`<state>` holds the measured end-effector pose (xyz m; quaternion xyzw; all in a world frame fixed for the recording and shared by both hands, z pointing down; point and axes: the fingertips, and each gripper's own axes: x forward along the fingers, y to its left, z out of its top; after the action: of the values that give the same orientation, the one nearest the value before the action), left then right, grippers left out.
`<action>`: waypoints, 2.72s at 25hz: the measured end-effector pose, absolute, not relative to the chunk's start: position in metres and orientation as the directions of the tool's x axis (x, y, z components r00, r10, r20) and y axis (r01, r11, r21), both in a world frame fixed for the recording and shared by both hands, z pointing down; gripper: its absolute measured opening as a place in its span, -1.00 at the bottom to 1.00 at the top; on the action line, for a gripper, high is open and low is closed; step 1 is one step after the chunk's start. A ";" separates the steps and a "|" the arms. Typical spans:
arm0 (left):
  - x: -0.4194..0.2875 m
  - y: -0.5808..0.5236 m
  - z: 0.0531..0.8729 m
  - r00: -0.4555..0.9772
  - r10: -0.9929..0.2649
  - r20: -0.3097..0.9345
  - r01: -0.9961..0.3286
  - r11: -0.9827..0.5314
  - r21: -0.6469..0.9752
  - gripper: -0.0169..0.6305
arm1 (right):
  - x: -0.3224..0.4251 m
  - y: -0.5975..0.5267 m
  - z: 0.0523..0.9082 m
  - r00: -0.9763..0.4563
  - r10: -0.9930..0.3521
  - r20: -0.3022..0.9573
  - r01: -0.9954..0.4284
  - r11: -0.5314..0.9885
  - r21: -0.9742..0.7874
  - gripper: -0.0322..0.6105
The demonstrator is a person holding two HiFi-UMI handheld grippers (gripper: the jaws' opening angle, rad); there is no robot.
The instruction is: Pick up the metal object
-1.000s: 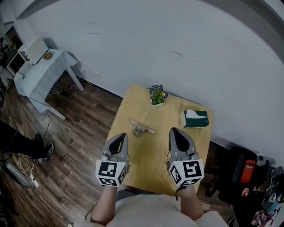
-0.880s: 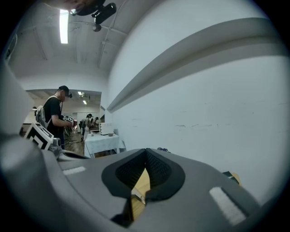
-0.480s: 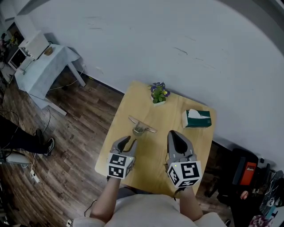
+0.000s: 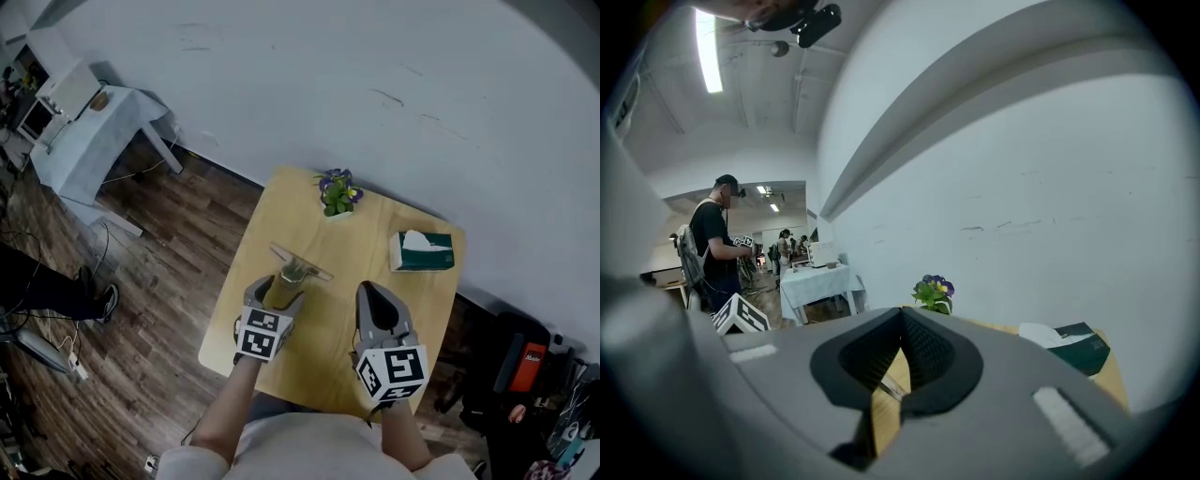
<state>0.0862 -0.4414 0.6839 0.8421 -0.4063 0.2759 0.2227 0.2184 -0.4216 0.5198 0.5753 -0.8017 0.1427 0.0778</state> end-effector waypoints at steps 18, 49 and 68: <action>0.102 -0.483 0.733 0.431 -0.545 0.719 -0.838 -0.537 0.096 0.14 | 0.233 -0.431 0.549 -0.328 -0.879 0.347 -0.943 0.282 -0.177 -0.89; 0.082 -0.454 0.650 0.508 -0.639 0.578 -0.820 -0.563 0.099 -0.01 | 0.198 -0.414 0.513 -0.332 -0.900 0.281 -0.943 0.312 -0.114 -0.89; 0.030 -0.423 0.549 0.550 -0.733 0.401 -0.826 -0.547 0.133 -0.01 | 0.173 -0.382 0.458 -0.251 -0.950 0.187 -0.968 0.247 -0.046 -0.89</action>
<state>0.0303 -0.4234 0.5492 0.8665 -0.4499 0.1509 0.1549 0.1732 -0.3822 0.4582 0.6088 -0.7874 0.0758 0.0602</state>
